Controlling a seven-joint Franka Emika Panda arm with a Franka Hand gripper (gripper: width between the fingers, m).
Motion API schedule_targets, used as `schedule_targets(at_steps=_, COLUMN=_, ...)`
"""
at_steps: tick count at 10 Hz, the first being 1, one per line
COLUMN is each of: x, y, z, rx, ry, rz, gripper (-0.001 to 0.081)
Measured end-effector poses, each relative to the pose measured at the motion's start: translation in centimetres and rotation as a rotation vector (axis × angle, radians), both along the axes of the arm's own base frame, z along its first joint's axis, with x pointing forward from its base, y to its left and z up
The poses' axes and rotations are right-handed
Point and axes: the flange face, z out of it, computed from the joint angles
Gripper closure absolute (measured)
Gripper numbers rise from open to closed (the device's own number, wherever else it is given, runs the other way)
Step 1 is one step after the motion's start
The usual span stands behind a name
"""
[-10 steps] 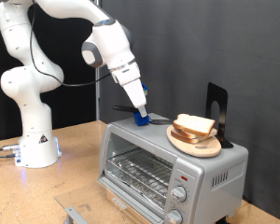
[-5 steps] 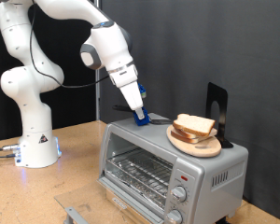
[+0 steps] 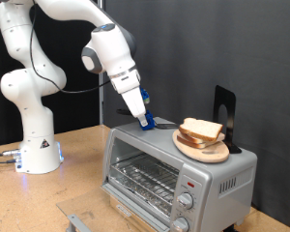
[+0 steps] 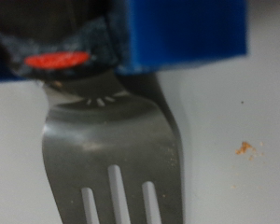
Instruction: Make a piece of toast with the oven
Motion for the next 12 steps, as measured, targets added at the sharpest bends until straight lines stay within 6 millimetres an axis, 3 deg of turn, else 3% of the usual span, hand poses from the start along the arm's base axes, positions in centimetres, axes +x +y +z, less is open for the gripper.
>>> schedule_targets(at_steps=12, x=0.59, y=0.28, z=-0.41, rx=0.019, ry=0.0, rz=0.041, gripper=0.0003)
